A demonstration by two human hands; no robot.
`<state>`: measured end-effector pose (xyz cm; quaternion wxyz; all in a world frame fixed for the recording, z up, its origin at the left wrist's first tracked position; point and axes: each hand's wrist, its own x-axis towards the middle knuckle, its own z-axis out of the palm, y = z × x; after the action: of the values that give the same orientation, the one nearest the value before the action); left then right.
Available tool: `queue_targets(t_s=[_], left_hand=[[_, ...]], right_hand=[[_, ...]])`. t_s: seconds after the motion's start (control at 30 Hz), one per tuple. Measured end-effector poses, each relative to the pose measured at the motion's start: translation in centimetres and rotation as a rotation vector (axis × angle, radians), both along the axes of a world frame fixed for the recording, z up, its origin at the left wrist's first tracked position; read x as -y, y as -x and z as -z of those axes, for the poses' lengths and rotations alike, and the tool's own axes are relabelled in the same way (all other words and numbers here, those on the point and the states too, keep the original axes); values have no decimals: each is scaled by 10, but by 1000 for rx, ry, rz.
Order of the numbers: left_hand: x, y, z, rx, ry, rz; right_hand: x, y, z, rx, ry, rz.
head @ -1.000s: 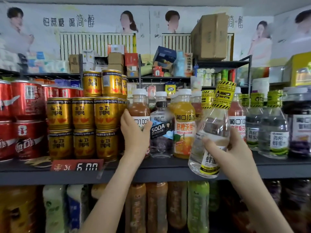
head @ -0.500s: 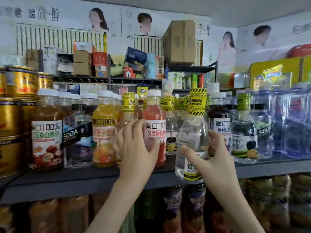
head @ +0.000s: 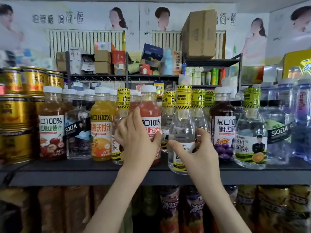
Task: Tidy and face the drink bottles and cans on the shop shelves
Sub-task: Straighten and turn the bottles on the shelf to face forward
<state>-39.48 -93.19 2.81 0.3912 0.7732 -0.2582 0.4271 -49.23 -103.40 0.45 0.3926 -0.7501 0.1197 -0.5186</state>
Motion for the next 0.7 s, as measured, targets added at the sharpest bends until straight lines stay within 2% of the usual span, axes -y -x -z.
queue_targets(t_s=[0.2,0.4,0.7], left_hand=[[0,1,7,39,-29,8],[-5,-5,4,50,-48,55],[-12,-6,12,34,-61,126]], right_hand=[[-4,-10,5,-4,73,86],[-18,-31,10,2,291,415],[-20,-39,5,-100,342,349]])
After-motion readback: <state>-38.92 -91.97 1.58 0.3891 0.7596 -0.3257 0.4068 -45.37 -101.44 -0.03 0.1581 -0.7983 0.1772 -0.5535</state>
